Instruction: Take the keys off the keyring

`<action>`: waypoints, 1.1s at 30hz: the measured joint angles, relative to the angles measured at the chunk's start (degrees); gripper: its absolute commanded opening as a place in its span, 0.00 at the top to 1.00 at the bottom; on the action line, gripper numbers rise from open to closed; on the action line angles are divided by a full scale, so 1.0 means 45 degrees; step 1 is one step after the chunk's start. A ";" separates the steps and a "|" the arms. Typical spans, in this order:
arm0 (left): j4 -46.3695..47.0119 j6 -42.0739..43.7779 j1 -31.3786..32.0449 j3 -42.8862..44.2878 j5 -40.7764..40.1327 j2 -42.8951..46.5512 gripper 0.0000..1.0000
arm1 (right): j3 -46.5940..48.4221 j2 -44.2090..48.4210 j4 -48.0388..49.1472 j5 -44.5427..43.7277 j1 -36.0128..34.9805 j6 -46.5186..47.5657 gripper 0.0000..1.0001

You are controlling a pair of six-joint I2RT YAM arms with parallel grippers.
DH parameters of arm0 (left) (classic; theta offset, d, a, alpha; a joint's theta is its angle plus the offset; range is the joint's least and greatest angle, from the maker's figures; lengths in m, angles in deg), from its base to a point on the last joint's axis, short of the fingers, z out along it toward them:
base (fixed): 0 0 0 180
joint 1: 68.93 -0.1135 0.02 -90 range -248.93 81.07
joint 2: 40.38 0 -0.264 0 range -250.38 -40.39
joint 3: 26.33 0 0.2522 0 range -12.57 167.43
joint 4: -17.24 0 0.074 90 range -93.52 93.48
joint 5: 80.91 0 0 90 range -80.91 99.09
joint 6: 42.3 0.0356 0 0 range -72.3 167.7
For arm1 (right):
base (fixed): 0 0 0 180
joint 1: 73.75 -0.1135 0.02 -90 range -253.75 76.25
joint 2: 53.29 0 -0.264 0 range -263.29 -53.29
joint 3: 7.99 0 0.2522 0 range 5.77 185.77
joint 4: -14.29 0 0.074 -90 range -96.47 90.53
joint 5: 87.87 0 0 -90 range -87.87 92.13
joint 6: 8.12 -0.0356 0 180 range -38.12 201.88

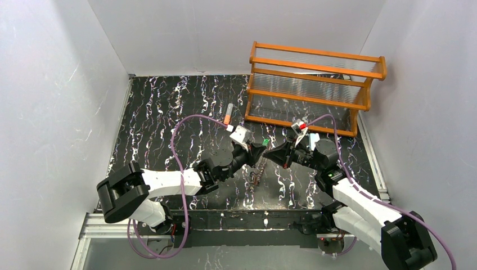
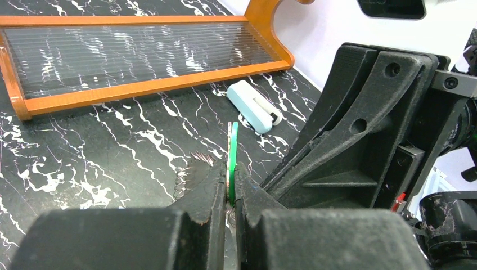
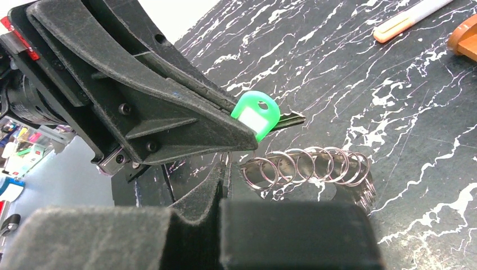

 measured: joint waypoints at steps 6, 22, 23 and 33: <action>0.0316 0.0000 0.0019 0.0000 -0.0282 0.0000 1.00 | -0.0112 0.0204 0.0461 0.0053 0.0000 -0.0233 0.99; 0.0408 0.0155 0.0146 -0.0058 -0.0714 0.0092 1.00 | -0.0894 0.1379 0.1287 -0.0733 0.0204 -0.0899 0.99; 0.0359 0.0165 0.0151 -0.0092 -0.0753 0.0102 1.00 | -0.0981 0.1477 0.1375 -0.0797 0.0253 -0.0957 0.99; 0.0117 0.0170 0.0330 -0.0146 -0.0733 0.0175 1.00 | -0.1690 0.2064 0.2637 -0.1069 0.0709 -0.1719 0.99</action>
